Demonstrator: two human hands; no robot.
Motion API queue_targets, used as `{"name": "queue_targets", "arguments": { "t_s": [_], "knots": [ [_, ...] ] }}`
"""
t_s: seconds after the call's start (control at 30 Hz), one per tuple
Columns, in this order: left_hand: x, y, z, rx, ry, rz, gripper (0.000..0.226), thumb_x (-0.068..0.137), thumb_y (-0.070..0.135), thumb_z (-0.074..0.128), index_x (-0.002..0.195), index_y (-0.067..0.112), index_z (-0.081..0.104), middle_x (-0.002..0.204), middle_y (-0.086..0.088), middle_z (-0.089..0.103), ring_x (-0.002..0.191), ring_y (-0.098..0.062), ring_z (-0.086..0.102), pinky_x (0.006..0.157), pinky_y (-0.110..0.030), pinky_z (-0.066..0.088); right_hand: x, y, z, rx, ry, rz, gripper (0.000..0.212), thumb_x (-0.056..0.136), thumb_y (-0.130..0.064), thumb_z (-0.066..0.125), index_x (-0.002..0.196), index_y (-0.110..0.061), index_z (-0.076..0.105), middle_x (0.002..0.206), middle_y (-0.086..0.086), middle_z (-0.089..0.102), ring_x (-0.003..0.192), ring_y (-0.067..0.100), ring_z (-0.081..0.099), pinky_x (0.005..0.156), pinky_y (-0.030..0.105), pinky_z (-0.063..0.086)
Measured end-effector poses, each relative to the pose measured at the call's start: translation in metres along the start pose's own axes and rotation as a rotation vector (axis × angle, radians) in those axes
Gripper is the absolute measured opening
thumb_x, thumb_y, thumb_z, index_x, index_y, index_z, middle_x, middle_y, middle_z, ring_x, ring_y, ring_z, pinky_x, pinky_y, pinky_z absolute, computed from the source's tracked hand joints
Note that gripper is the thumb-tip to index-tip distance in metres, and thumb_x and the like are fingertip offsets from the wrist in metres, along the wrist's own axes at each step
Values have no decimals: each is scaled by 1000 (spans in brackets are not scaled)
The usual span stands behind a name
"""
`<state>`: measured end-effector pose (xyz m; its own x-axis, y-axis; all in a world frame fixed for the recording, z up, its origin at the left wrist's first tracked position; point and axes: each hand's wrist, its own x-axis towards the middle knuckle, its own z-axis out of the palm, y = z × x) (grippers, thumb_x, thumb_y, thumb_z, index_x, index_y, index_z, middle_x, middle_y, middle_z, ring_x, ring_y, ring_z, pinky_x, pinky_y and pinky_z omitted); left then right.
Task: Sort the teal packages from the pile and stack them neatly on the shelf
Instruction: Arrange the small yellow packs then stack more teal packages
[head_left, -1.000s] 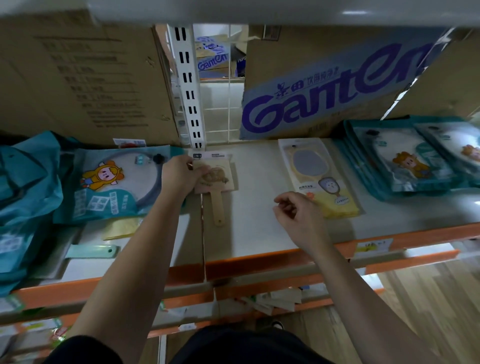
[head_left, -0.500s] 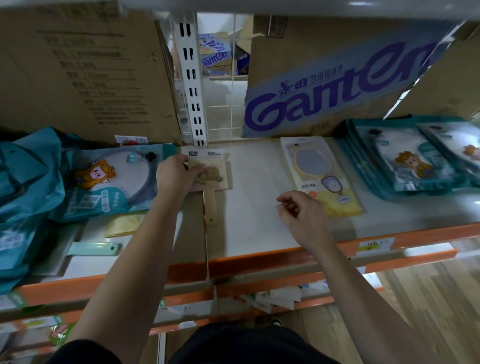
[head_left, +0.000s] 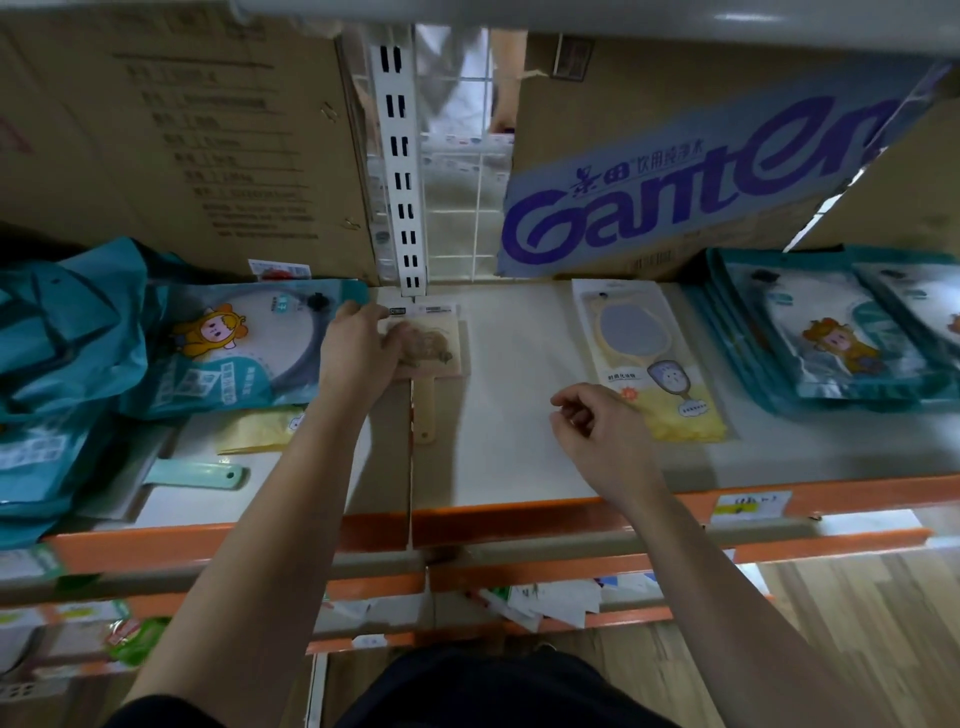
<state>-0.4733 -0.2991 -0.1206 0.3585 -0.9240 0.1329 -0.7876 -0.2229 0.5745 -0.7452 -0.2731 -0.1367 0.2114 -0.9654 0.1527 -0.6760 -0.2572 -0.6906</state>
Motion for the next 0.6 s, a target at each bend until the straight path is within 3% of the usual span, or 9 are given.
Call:
{"name": "queue_targets", "arguments": {
  "t_s": [0.13, 0.3, 0.47, 0.6],
  "knots": [
    [-24, 0, -12, 60, 75, 77, 36, 98, 31, 53, 126, 10, 59, 127, -13, 56, 115, -28, 52, 87, -33, 41, 13, -7, 0, 4, -47, -48, 14, 89, -19, 64, 103, -18, 67, 91, -4, 63, 77, 6, 58, 66, 4, 39],
    [-58, -3, -27, 185, 153, 30, 36, 98, 33, 49, 125, 12, 59, 125, -13, 59, 114, -31, 53, 96, -47, 43, 34, -26, 10, 64, -136, -210, 21, 91, -18, 63, 112, -16, 66, 96, -5, 61, 84, 5, 57, 69, 2, 40],
    [-96, -17, -46, 323, 227, -48, 36, 98, 34, 44, 125, 16, 60, 119, -8, 62, 109, -29, 55, 93, -43, 38, 42, -53, 34, 119, -222, -315, 31, 90, -17, 64, 121, -16, 63, 102, -7, 58, 90, 5, 56, 75, 13, 46],
    [-123, -35, -68, 380, 288, -71, 33, 98, 32, 50, 122, 12, 63, 117, -12, 65, 109, -34, 57, 95, -45, 39, 37, -83, 54, 136, -266, -360, 33, 91, -19, 64, 123, -20, 63, 103, -8, 59, 88, 1, 55, 73, 8, 41]
  ]
}}
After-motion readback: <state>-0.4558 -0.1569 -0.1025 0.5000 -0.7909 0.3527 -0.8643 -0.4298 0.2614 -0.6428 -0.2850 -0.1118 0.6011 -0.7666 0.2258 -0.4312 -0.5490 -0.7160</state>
